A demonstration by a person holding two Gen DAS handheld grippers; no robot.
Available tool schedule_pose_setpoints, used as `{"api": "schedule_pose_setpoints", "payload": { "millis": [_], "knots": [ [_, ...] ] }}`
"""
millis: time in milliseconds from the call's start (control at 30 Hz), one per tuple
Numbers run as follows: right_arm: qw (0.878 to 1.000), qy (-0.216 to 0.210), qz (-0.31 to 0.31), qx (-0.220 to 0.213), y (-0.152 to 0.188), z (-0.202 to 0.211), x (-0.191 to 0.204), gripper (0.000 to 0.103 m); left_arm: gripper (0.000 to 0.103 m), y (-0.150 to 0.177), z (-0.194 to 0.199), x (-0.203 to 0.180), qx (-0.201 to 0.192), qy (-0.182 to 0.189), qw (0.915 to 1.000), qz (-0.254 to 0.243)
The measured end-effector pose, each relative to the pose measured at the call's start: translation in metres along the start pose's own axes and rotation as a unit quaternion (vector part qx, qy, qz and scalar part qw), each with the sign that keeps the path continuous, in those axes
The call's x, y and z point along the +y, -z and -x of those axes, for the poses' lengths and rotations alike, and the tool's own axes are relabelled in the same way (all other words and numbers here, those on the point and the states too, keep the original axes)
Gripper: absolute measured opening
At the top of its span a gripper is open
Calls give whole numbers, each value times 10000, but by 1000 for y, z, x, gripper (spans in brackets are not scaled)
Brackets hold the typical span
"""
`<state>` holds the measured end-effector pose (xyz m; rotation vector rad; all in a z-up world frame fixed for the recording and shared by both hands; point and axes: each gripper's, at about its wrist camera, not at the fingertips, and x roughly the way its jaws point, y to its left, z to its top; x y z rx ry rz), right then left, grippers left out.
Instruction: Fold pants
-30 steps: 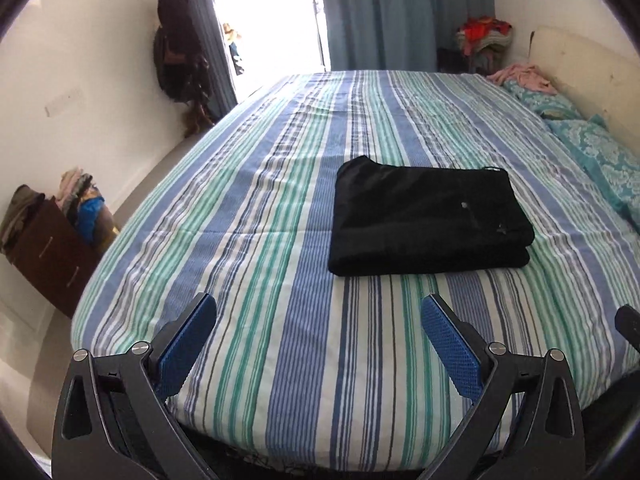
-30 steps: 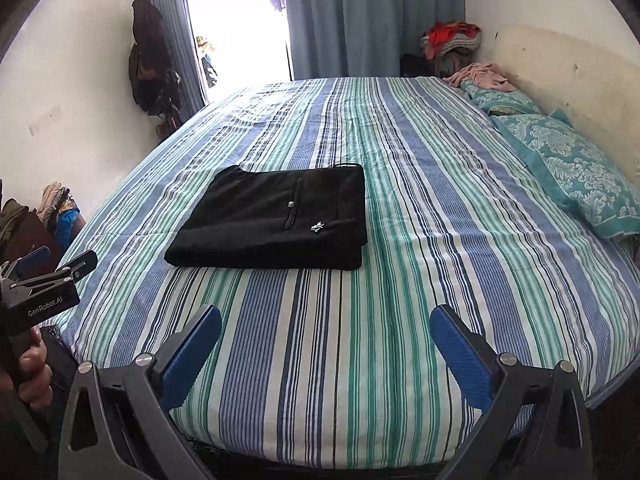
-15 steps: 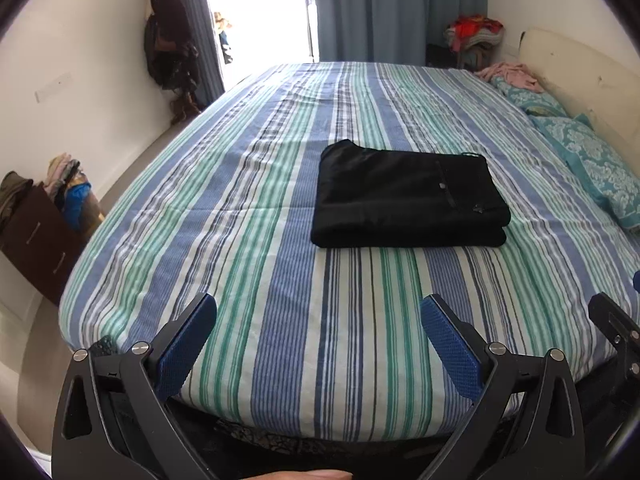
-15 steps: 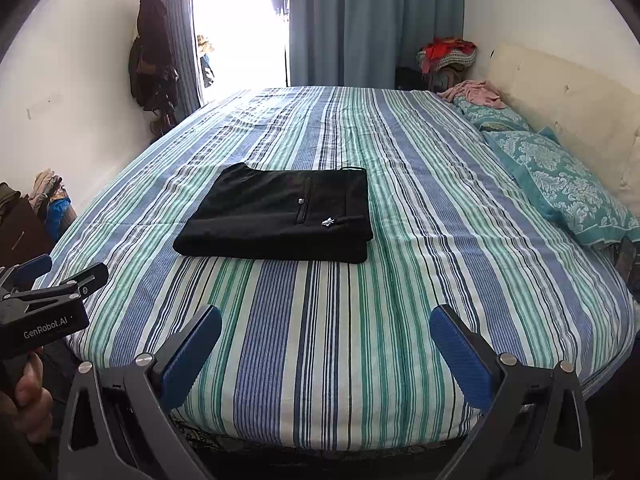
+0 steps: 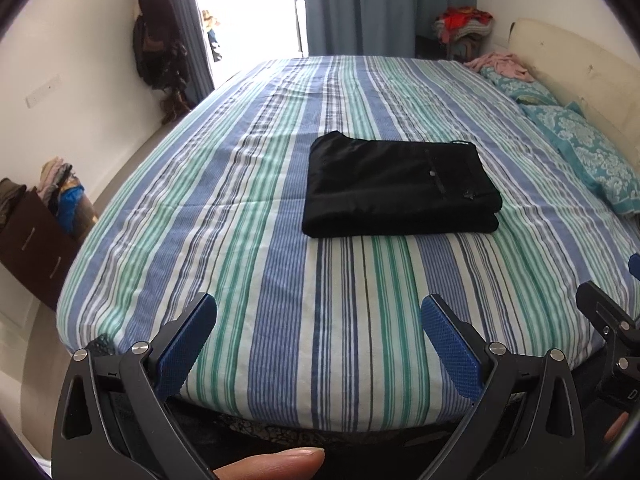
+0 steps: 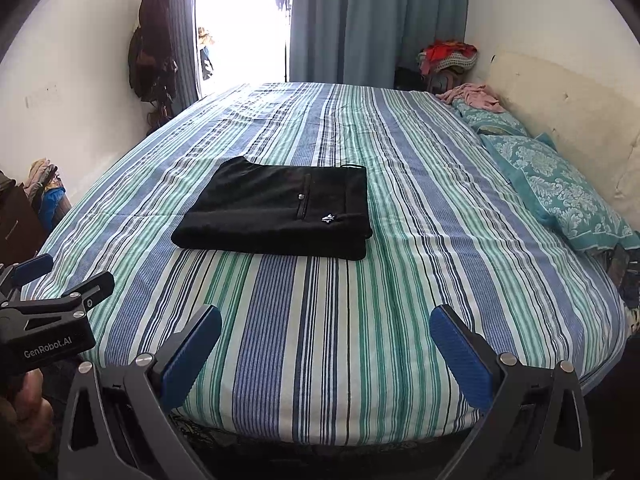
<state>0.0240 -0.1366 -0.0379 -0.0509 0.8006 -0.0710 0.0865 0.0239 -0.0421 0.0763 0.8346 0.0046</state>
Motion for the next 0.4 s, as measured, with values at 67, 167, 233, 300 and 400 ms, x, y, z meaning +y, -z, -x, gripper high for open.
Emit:
{"api": "schedule_pose_setpoints", "payload": {
  "millis": [67,167,233,300,400],
  "knots": [
    [10000,8,60,-17,0,0,3,103,102,0,0,0,7,28,10000,20],
    [9999,20,123,-42,0,0,6,103,102,1,-3,1,53,55,10000,29],
    [9999,20,135,-33,1,-1,7,103,102,1,-5,1,95,85,9999,54],
    [9999,5,121,-6,2,-2,6,103,102,3,-5,2,103,98,9998,129],
    [9999,-27,112,18,3,-3,7,103,102,5,-5,2,91,32,9999,103]
  ]
}}
